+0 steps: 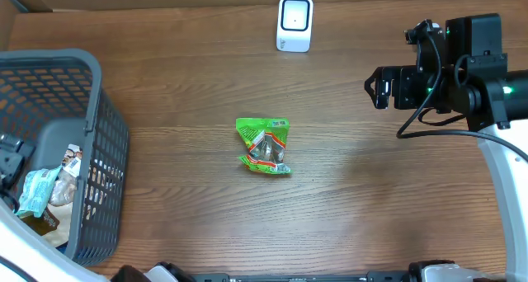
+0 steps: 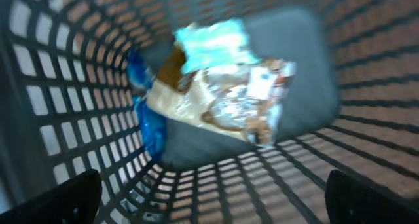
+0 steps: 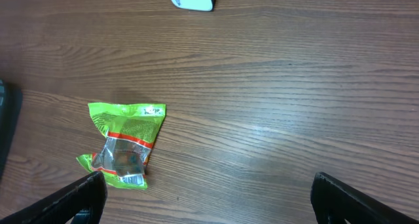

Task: Scan the item barcode
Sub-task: 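Reach the left gripper into the basket and grasp the mushroom bag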

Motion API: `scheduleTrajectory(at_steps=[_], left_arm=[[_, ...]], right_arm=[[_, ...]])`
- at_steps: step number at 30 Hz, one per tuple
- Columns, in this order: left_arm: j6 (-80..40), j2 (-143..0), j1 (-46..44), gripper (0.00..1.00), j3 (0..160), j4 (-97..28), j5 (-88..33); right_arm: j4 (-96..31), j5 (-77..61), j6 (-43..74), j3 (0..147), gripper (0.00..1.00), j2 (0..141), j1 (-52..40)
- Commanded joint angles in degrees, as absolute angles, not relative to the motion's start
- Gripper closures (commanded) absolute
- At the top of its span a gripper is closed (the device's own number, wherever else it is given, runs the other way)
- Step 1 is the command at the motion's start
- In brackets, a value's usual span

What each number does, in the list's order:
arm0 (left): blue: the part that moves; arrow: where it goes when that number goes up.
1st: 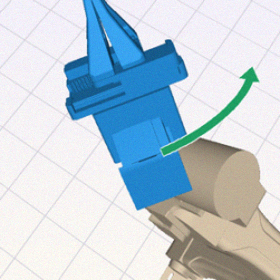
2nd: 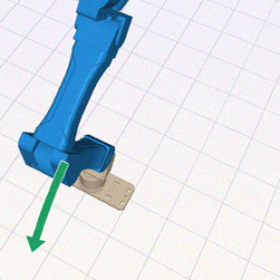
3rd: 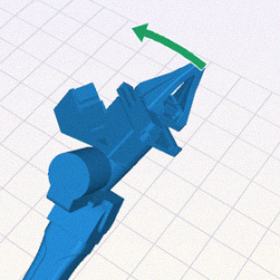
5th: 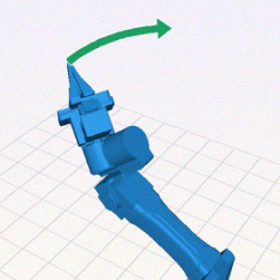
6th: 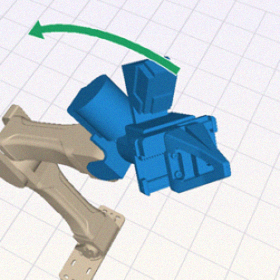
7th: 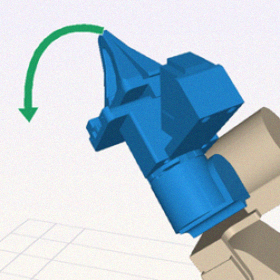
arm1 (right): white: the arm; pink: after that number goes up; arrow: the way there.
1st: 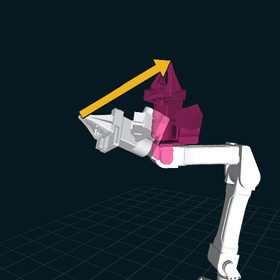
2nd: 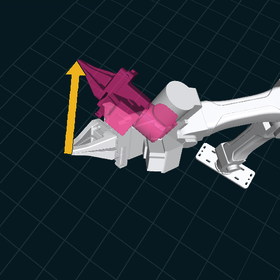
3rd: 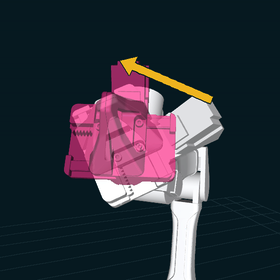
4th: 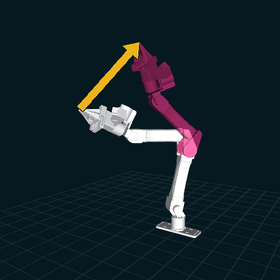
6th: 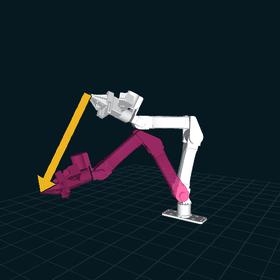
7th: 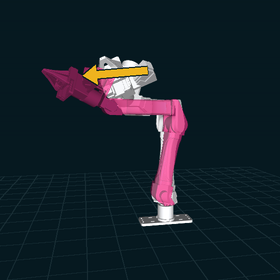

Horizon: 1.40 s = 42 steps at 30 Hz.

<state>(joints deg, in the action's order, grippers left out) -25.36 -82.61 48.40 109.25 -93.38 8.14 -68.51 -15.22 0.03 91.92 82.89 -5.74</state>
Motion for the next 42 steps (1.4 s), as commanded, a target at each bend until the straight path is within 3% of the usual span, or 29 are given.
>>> scheduleTrajectory(at_steps=[1, 18, 24, 34, 36, 37, 40, 42], left_arm=[[-25.78, -84.55, 51.03, 0.0, 100.92, -89.86, 7.44], [-19.66, -87.33, 50.98, 0.0, 61.87, -52.29, 0.45], [-19.66, -92.51, 50.98, 0.0, 58.15, -43.42, 0.84], [-19.66, -101.19, 50.98, 0.01, 58.15, -41.1, 1.89], [-19.68, -102.15, 50.98, 0.1, 58.15, -41.32, 1.74], [-19.66, -102.41, 50.98, 0.2, 58.15, -41.58, 1.52], [-19.66, -102.5, 50.98, 0.66, 58.15, -42.44, 0.1], [-19.68, -102.48, 50.98, 0.82, 58.26, -43.16, -0.08]], right_arm=[[-67.9, -15.57, 0.16, 93.71, 0.0, 83.07, -6.0], [-68.73, -15.59, 0.16, 93.71, 0.0, 83.07, -6.0], [-68.79, -15.57, 0.16, 93.71, 0.0, 83.07, -6.0], [-69.14, -15.55, 0.16, 93.71, 0.0, 83.07, -6.0], [-69.17, -15.55, 0.16, 93.71, 0.0, 83.07, -6.0], [-69.17, -15.57, 0.16, 93.71, 0.0, 83.07, -6.0], [-69.34, -15.55, 0.16, 93.71, 0.0, 83.07, -6.0], [-69.36, -15.55, 0.16, 93.71, 0.0, 83.07, -6.0]])
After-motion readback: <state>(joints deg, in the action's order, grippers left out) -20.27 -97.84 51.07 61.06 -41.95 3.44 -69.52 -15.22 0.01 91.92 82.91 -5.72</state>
